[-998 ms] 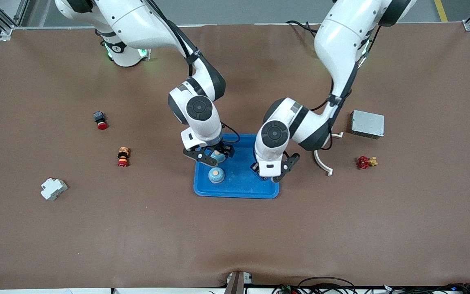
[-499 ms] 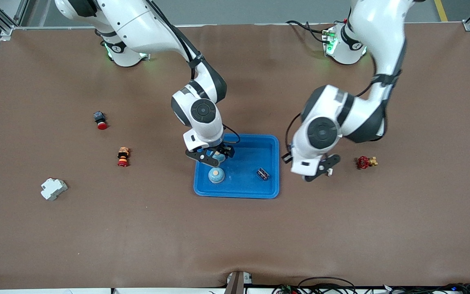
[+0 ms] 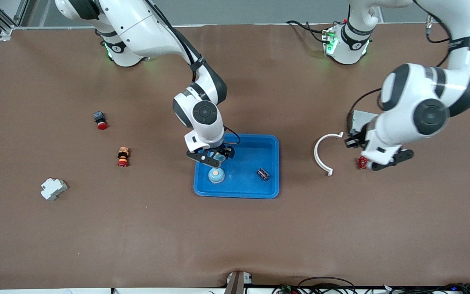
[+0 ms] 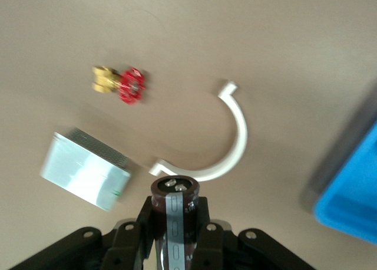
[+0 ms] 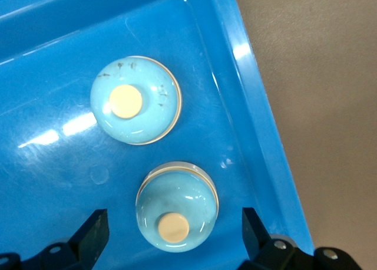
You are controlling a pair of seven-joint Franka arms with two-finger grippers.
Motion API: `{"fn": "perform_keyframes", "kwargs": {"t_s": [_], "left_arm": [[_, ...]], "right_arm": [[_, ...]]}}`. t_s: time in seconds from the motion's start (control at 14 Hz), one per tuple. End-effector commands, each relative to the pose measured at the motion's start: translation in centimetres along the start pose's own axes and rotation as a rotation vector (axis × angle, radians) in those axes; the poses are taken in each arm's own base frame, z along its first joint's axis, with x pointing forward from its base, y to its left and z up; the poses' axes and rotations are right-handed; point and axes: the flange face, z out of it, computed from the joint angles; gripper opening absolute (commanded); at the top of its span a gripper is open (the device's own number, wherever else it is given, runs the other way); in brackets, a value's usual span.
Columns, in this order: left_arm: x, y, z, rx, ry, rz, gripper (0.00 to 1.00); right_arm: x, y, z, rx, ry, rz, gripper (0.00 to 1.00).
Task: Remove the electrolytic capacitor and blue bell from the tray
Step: 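Carry the capacitor with the left gripper beside the red valve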
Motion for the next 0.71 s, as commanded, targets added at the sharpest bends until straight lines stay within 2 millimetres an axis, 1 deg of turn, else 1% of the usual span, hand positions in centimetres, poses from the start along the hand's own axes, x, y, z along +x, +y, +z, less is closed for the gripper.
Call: {"fn": "perform_keyframes", "kwargs": {"t_s": [0.0, 0.07, 0.14, 0.21, 0.36, 0.64], "left_arm": [[2.3, -5.8, 0.4, -0.009, -0.002, 0.083, 0.00], [3.6, -7.7, 0.8, -0.022, 0.018, 0.102, 0.00], [4.8, -9.1, 1.5, -0.030, 0.036, 0.130, 0.00], [5.8, -9.7, 2.7, -0.015, 0.054, 0.163, 0.00], [7.6, -10.6, 4.7, 0.023, 0.092, 0.180, 0.00], [9.9, -10.6, 9.1, 0.056, 0.132, 0.205, 0.00]], "right_arm": [[-0.2, -0.4, 0.5, -0.004, 0.020, 0.010, 1.00], [-0.3, -0.5, 0.6, -0.003, 0.021, 0.008, 1.00], [-0.3, -0.5, 0.6, 0.003, 0.024, 0.008, 1.00], [-0.4, -0.5, 0.8, 0.002, 0.022, 0.009, 1.00], [-0.6, -0.6, 1.2, 0.002, 0.022, 0.005, 1.00], [-0.5, -0.6, 1.7, 0.003, 0.024, 0.006, 1.00]]}}
